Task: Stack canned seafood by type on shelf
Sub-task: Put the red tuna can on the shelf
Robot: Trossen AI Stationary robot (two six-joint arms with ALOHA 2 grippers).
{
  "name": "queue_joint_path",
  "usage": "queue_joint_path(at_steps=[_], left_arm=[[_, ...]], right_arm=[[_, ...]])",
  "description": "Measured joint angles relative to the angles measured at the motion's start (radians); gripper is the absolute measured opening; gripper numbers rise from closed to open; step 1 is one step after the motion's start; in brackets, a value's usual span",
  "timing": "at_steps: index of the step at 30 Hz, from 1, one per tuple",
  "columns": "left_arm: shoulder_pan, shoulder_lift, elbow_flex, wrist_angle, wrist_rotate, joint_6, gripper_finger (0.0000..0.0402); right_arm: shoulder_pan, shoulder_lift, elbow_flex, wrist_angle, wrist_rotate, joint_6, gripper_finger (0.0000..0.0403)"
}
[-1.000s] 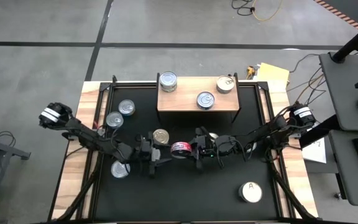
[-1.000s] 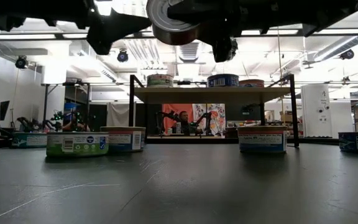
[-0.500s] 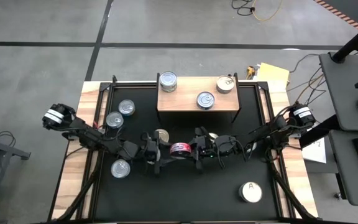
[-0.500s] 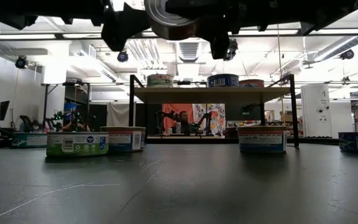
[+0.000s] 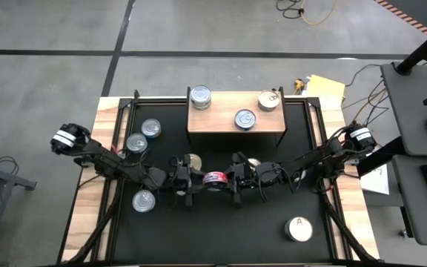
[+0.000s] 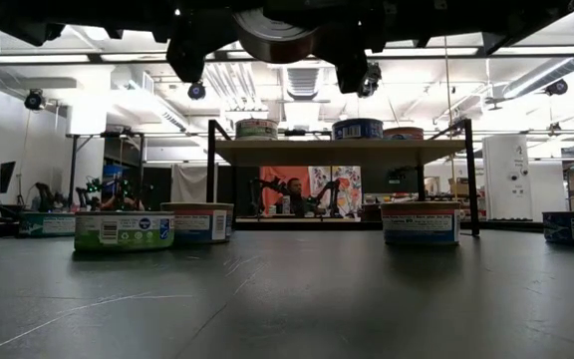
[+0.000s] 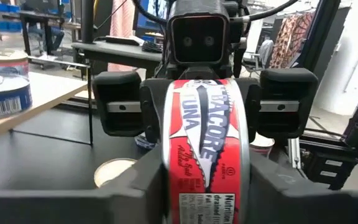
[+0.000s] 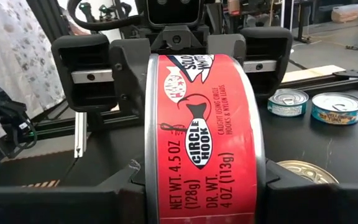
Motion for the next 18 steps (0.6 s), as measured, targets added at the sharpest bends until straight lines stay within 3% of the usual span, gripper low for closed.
queue_joint_path(at_steps=[3, 11, 18], left_arm=[[0.002, 0.0, 0.0, -0.004, -0.001, -0.016, 0.0119], [0.006, -0.003, 0.0, -0.006, -0.071, -0.128, 0.0119], [0.006, -0.026, 0.0, -0.016, -0.077, -0.172, 0.0119]], right_arm=[[0.0, 0.0, 0.0, -0.002, 0.001, 0.006, 0.0124], [-0.002, 0.0, 0.0, -0.03, 0.009, 0.021, 0.0248], [-0.001, -0.023, 0.0, -0.058, 0.009, 0.028, 0.0296]])
